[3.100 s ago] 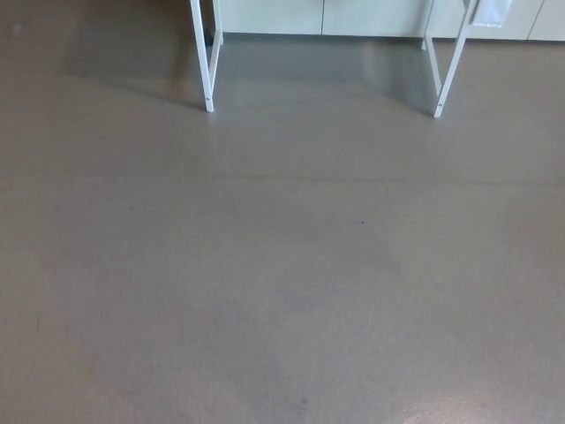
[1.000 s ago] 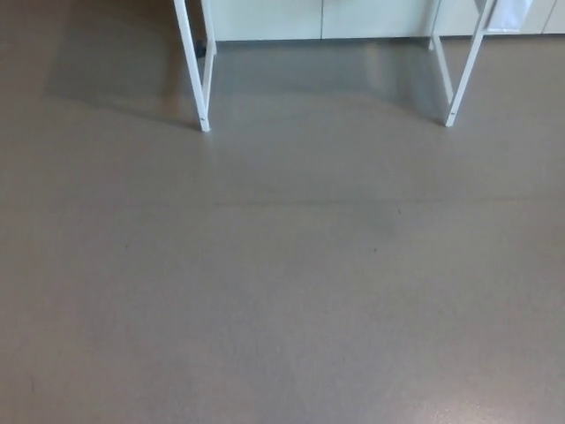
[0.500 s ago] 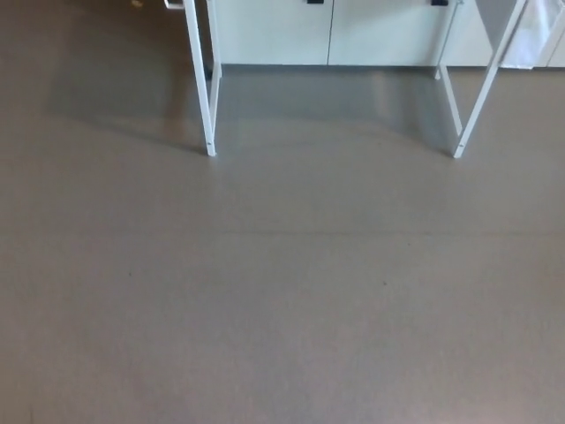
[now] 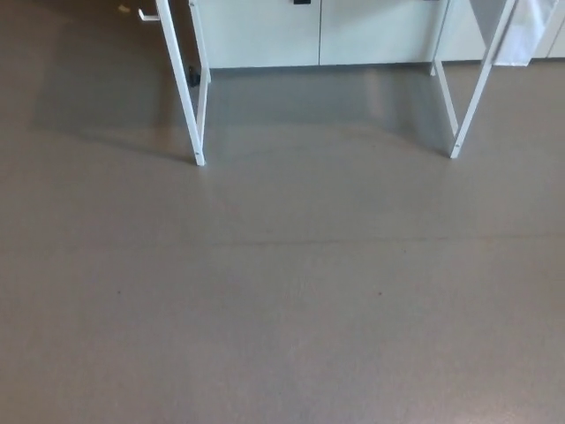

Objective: The robot walks towards a desk on which a file tray is kept in the middle and a toilet paper roll is kept on its right. The robot uses its right hand to hook on finger in the gap of the roll and grabs it, lifts it and places it on the tray.

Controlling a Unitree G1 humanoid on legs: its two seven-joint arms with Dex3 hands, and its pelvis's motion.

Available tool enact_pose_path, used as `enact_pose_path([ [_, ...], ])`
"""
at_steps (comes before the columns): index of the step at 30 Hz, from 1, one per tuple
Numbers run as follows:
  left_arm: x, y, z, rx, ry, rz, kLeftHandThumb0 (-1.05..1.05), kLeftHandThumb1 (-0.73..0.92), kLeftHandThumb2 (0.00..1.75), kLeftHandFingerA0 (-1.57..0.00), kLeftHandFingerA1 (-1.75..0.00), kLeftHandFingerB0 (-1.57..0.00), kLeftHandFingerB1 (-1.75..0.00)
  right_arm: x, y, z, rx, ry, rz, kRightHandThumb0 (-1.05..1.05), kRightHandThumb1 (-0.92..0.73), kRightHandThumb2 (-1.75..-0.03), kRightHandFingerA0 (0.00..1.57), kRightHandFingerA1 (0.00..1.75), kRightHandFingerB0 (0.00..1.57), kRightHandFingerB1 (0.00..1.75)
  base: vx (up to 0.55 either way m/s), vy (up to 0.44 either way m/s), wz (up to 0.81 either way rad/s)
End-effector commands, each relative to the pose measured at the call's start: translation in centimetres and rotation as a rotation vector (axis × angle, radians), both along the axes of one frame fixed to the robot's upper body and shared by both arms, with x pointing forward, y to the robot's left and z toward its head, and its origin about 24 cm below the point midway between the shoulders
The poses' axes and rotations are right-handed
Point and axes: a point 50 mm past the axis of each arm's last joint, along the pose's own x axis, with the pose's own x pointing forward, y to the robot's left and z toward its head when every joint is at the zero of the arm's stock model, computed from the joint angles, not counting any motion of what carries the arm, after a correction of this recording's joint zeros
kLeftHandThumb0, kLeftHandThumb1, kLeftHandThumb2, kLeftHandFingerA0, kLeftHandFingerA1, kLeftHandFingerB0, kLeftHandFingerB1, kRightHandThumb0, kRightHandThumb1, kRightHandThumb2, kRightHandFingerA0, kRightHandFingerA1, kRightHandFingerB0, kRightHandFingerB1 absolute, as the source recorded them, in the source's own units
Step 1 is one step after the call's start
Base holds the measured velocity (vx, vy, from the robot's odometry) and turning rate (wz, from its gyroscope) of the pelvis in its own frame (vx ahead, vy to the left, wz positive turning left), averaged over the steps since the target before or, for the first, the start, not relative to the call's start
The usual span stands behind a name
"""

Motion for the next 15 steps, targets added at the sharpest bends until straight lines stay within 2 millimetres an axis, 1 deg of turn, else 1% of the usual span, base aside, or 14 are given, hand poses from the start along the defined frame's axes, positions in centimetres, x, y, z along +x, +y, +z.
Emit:
enact_pose_path([
  [1, 0.39, 0.83, 0.84, 0.028, -0.017, -0.010, -0.72, 0.80, 0.64, -0.32, -0.68, -0.36, -0.61, -0.26, -0.10, -0.02, -0.031, 0.019, 0.022, -0.73, -0.48, -0.83, 0.02, 0.32, 0.12, 0.38, 0.16, 0.209, 0.01],
  [2, 0.41, 0.83, 0.86, 0.031, -0.014, -0.019, -0.72, 0.79, 0.64, -0.32, -0.70, -0.36, -0.62, -0.22, -0.07, 0.02, -0.013, 0.016, 0.022, -0.74, -0.49, -0.85, 0.02, 0.34, 0.10, 0.35, 0.20, 0.207, 0.32],
  [3, 0.42, 0.85, 0.87, 0.033, -0.013, -0.017, -0.73, 0.79, 0.63, -0.33, -0.71, -0.37, -0.63, -0.19, -0.13, 0.14, -0.007, 0.031, 0.040, -0.86, -0.55, -0.89, 0.00, 0.21, 0.08, 0.26, 0.21, 0.178, -0.39],
  [5, 0.45, 0.87, 0.89, 0.037, -0.008, -0.021, -0.73, 0.79, 0.63, -0.33, -0.71, -0.37, -0.63, -0.11, -0.17, 0.20, -0.019, 0.052, 0.054, -0.86, -0.55, -0.89, 0.00, 0.21, 0.08, 0.26, 0.18, 0.174, -0.09],
  [6, 0.40, 0.87, 0.90, 0.020, -0.025, -0.004, -0.71, 0.78, 0.64, -0.29, -0.69, -0.33, -0.62, 0.00, -0.35, 0.37, 0.032, 0.056, 0.015, -0.79, -0.51, -0.86, 0.00, 0.25, 0.11, 0.21, 0.11, 0.163, 0.07],
  [7, 0.55, 0.89, 0.94, 0.028, -0.022, -0.003, -0.71, 0.79, 0.63, -0.31, -0.70, -0.35, -0.62, -0.14, -0.23, 0.10, 0.060, 0.002, -0.036, -0.70, -0.47, -0.84, 0.00, 0.31, 0.08, 0.32, 0.00, 0.000, 0.00],
  [8, 0.56, 0.89, 0.94, 0.025, -0.024, 0.001, -0.71, 0.78, 0.63, -0.30, -0.70, -0.35, -0.62, -0.11, -0.22, 0.25, 0.033, 0.037, 0.023, -0.76, -0.52, -0.87, 0.00, 0.25, 0.03, 0.24, 0.00, 0.000, 0.00],
  [9, 0.51, 0.89, 0.89, 0.027, -0.018, -0.006, -0.70, 0.80, 0.63, -0.33, -0.69, -0.37, -0.61, 0.12, -0.30, 0.43, -0.017, 0.095, 0.077, -0.80, -0.54, -0.91, 0.01, 0.30, 0.11, 0.21, 0.05, 0.055, 0.07],
  [10, 0.55, 0.88, 0.89, 0.013, -0.039, 0.020, -0.70, 0.78, 0.63, -0.30, -0.68, -0.36, -0.60, 0.25, -0.27, 0.45, 0.013, 0.062, 0.044, -0.78, -0.51, -0.87, 0.00, 0.26, 0.07, 0.23, 0.09, 0.009, 0.05],
  [11, 0.60, 0.89, 0.89, 0.029, -0.019, -0.006, -0.71, 0.80, 0.63, -0.33, -0.68, -0.37, -0.61, 0.27, -0.22, 0.56, 0.007, 0.044, 0.057, -0.80, -0.51, -0.86, 0.00, 0.30, 0.08, 0.28, 0.10, -0.035, 0.06],
  [12, 0.60, 0.89, 0.89, 0.029, -0.019, -0.006, -0.71, 0.80, 0.63, -0.33, -0.68, -0.37, -0.61, 0.27, -0.22, 0.56, 0.007, 0.044, 0.057, -0.80, -0.51, -0.86, 0.00, 0.30, 0.08, 0.28, 0.10, -0.015, 0.05],
  [13, 0.62, 0.90, 0.92, 0.031, -0.015, -0.016, -0.70, 0.80, 0.64, -0.32, -0.69, -0.34, -0.62, 0.18, -0.13, 0.42, 0.010, 0.010, 0.030, -0.72, -0.45, -0.78, 0.04, 0.35, 0.14, 0.42, 0.12, -0.047, 0.04],
  [14, 0.75, 0.91, 0.99, 0.023, -0.027, -0.013, -0.70, 0.80, 0.64, -0.32, -0.69, -0.34, -0.62, 0.15, -0.01, 0.18, 0.022, -0.035, -0.023, -0.72, -0.45, -0.78, 0.04, 0.35, 0.14, 0.42, 0.12, -0.092, 0.00],
  [15, 0.93, 0.91, 1.04, 0.022, -0.035, -0.014, -0.71, 0.80, 0.64, -0.27, -0.68, -0.33, -0.61, 0.38, -0.01, 0.29, 0.018, -0.032, -0.017, -0.74, -0.47, -0.79, 0.07, 0.37, 0.13, 0.40, 0.11, -0.086, 0.06],
])
